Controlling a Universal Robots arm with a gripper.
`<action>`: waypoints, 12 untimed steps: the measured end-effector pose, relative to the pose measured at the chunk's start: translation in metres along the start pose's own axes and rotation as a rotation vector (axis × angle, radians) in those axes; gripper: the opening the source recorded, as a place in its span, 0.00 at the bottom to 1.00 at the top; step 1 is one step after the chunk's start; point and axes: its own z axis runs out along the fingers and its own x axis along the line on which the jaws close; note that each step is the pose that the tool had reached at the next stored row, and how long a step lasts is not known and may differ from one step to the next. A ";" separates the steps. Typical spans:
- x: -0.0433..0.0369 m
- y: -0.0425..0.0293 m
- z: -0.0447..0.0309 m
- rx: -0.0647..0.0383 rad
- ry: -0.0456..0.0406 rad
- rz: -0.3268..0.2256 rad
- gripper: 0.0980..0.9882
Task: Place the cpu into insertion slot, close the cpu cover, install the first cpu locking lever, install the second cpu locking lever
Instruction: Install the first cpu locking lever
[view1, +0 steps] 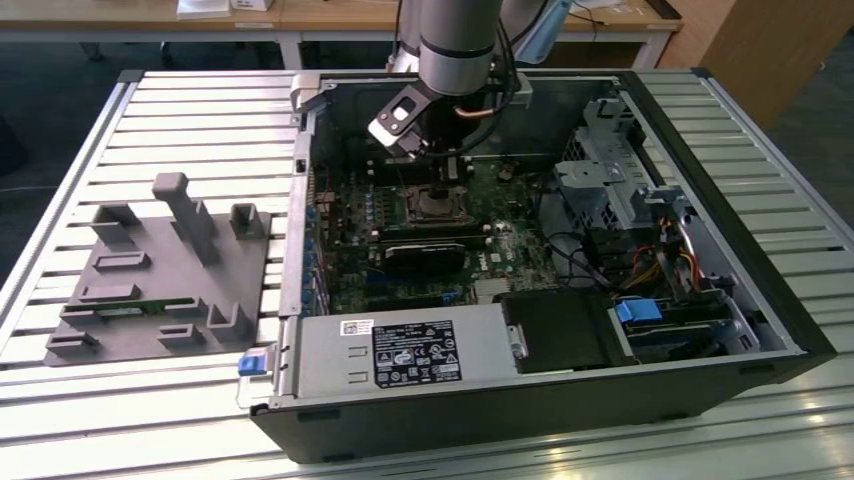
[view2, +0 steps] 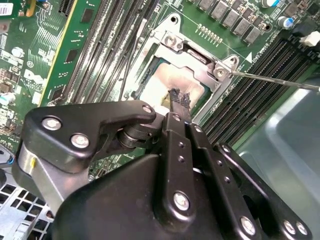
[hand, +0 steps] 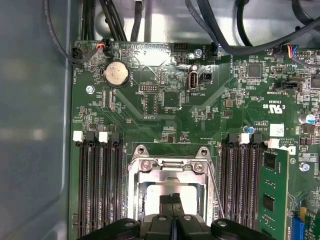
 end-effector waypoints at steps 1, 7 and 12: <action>0.0000 0.0000 -0.0005 0.000 0.0001 0.000 0.01; 0.0000 0.0000 -0.0042 0.000 0.0001 0.000 0.01; -0.0001 0.0000 -0.0074 -0.001 0.0001 0.000 0.01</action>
